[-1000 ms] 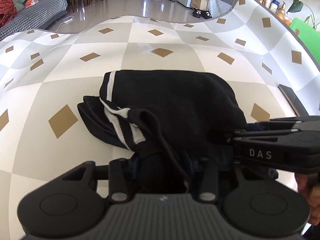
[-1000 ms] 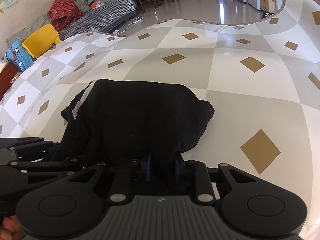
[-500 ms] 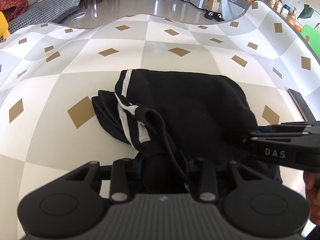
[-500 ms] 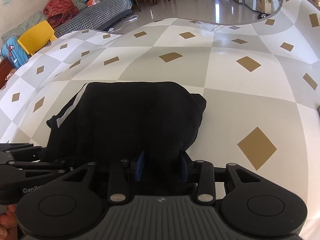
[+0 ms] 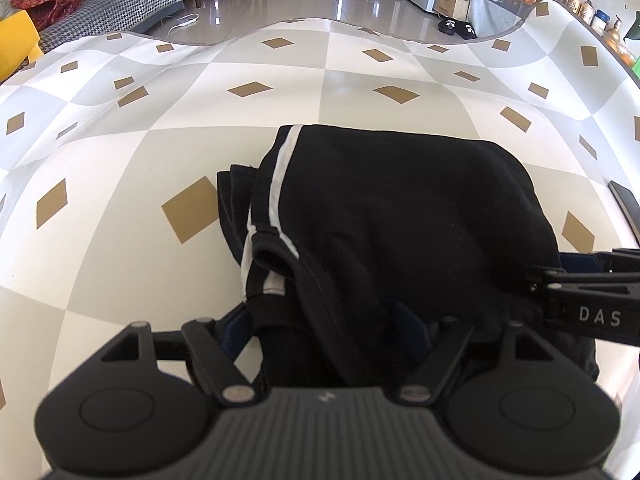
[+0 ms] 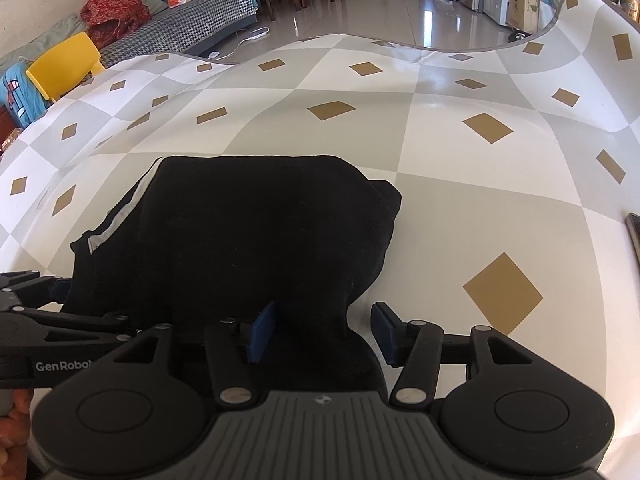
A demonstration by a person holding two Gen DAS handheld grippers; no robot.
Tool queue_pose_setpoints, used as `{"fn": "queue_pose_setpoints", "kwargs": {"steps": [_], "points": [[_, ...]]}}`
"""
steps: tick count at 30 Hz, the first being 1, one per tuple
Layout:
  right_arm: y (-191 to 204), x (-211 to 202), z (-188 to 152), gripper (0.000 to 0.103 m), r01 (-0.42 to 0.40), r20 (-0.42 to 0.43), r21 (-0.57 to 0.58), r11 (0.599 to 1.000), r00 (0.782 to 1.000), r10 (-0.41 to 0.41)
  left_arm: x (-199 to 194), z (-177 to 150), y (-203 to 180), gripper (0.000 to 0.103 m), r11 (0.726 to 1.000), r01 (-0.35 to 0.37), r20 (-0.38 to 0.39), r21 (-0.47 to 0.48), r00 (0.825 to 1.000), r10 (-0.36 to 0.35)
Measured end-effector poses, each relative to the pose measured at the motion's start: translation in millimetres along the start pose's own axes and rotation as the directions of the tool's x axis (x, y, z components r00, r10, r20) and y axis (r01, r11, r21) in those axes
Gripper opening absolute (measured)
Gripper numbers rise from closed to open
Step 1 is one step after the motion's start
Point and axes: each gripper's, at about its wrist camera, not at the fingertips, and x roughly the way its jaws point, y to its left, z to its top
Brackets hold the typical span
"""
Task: Fold clothes
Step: 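Lift the folded shirt with both tools and carry it across the table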
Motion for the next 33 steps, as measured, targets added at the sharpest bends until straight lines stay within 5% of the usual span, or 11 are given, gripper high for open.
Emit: {"fn": "queue_pose_setpoints", "kwargs": {"steps": [5,7,9,11,33], "points": [[4.4,2.1,-0.2,0.048,0.001,0.016,-0.02,1.0,1.0,0.0,2.3,0.1,-3.4,0.08,1.0,-0.003,0.011,0.009,1.0,0.003],[5.6,2.2,0.7,0.034,-0.029,0.017,-0.019,0.999,0.999,0.029,1.6,0.8,-6.7,0.071,1.0,0.013,0.02,0.021,1.0,-0.013],[7.2,1.8,1.2,0.026,-0.037,0.017,-0.015,0.999,0.999,0.037,-0.2,1.7,-11.5,0.046,0.999,0.041,0.027,0.035,0.999,-0.042],[9.0,0.4,1.4,0.021,-0.029,0.024,-0.027,0.999,0.999,0.03,-2.3,1.5,-15.9,0.033,0.997,0.068,0.032,0.034,0.997,-0.069],[32.8,-42.2,19.7,0.018,-0.082,0.131,-0.035,0.996,0.988,0.085,-54.8,11.2,-9.0,0.028,0.998,0.055,0.166,-0.015,0.985,-0.051]]}}
